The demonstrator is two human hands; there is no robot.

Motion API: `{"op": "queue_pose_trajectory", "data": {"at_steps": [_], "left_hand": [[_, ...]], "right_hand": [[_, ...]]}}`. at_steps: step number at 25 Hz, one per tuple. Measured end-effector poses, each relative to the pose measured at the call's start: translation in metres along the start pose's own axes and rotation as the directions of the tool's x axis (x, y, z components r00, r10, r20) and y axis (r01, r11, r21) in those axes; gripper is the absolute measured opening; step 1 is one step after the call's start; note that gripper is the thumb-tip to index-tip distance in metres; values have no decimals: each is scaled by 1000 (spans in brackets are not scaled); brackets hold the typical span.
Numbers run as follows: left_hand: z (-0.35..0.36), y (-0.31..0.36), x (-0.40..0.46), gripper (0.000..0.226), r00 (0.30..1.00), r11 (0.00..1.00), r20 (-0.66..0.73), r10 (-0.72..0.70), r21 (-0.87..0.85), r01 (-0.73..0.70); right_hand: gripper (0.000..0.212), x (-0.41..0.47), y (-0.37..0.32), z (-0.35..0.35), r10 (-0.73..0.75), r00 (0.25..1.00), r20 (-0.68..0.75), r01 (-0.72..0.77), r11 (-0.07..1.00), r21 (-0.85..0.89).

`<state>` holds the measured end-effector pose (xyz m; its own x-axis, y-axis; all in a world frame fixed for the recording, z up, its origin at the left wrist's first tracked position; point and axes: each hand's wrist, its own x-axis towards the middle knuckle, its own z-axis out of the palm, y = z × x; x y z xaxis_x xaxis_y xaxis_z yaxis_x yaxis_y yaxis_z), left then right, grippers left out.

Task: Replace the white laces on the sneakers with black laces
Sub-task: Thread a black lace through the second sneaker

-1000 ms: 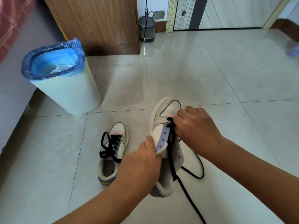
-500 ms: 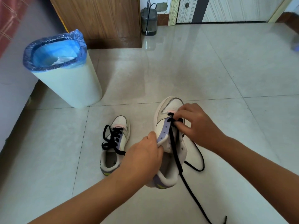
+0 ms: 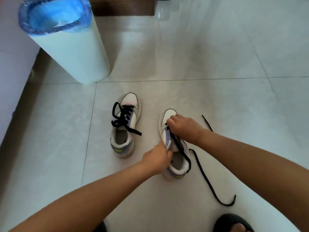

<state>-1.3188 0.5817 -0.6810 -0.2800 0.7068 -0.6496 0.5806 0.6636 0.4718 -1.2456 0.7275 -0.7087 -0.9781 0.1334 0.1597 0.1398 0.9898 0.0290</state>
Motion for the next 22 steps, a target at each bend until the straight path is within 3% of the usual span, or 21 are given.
{"op": "queue_pose_trajectory", "data": {"at_steps": [3,5,8,12,15,18,22], "left_hand": [[-19,-10,27,34,980,979,-185,66,-176,-99],[-34,-12,45,20,968,946,-241,74,-290,-145],[-37,-17,58,3,966,884,-255,36,-442,-150],[-34,-18,59,9,952,851,-300,57,-485,-203],[-34,-17,62,12,952,860,-297,68,-467,-207],[-35,-17,65,14,956,855,-279,91,-471,-218],[-41,-18,67,12,975,837,-195,105,-513,-192]], "right_hand": [[7,5,1,12,65,994,-85,-49,982,180],[22,4,6,16,92,990,-104,-65,969,240],[24,3,9,18,67,989,-132,-31,965,259],[5,3,11,19,-56,977,-203,84,988,130],[29,-1,13,23,-138,968,-208,154,986,63],[19,-1,15,23,-208,961,-182,210,978,-6],[16,-3,18,29,-184,966,-184,190,982,18]]}}
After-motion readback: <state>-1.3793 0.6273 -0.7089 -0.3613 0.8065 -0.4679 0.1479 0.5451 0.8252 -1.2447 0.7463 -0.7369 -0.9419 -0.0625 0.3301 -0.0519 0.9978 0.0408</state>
